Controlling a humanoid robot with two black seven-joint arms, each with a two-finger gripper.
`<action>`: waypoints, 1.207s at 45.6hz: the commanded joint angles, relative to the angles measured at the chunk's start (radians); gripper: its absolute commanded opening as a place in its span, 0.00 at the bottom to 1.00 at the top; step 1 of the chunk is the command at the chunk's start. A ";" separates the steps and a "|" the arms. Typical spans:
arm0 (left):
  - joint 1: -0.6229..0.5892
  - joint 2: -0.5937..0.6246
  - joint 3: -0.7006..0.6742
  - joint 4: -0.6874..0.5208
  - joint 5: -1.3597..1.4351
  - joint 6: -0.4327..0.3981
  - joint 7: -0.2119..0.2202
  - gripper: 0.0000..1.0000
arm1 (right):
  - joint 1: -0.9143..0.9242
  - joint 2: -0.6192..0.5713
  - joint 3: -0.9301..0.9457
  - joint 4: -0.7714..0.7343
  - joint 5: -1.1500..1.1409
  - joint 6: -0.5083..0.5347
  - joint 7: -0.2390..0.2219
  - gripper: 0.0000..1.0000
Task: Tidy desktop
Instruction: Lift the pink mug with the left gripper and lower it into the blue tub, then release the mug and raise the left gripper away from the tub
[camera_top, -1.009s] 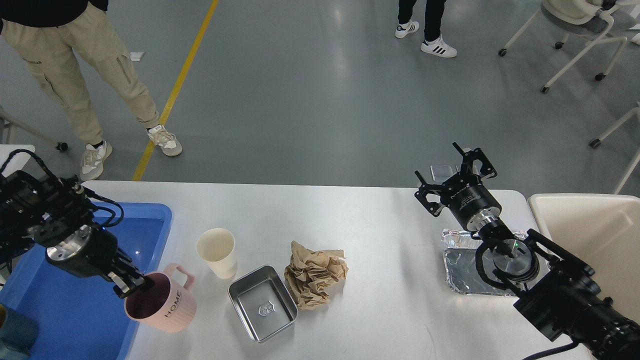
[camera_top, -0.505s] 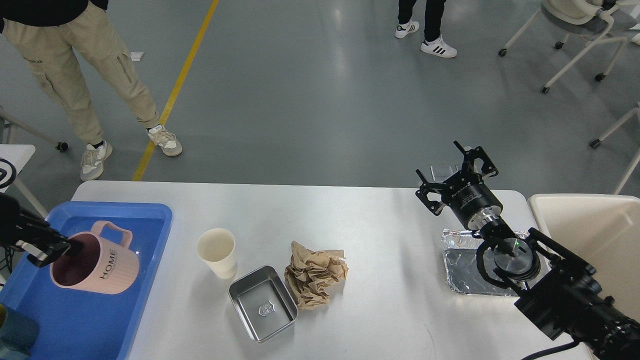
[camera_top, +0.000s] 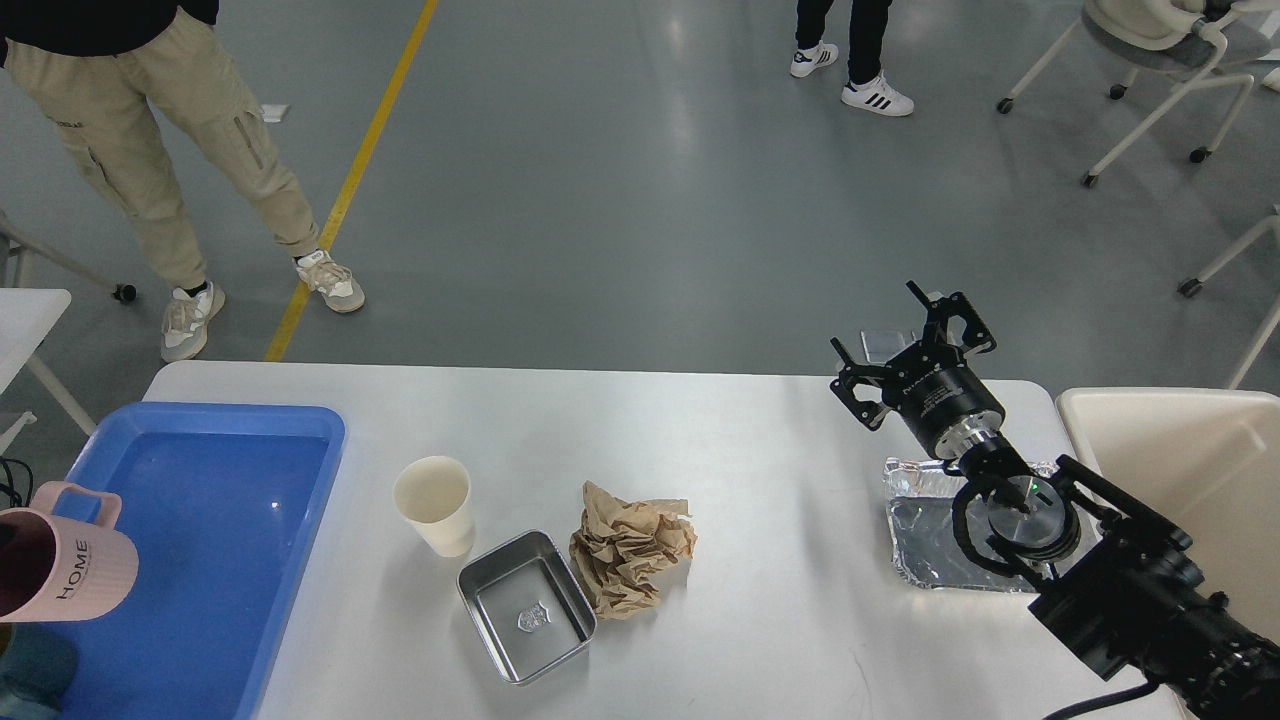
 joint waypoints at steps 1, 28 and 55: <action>0.049 -0.030 0.000 0.049 0.002 0.046 0.020 0.02 | 0.001 0.000 0.000 0.001 0.000 0.001 0.000 1.00; 0.184 -0.244 0.001 0.178 0.045 0.081 0.049 0.03 | -0.006 -0.001 0.001 0.000 0.000 0.002 0.002 1.00; 0.253 -0.306 -0.011 0.217 0.048 0.109 0.048 0.30 | -0.009 -0.001 0.001 0.000 0.000 0.002 0.002 1.00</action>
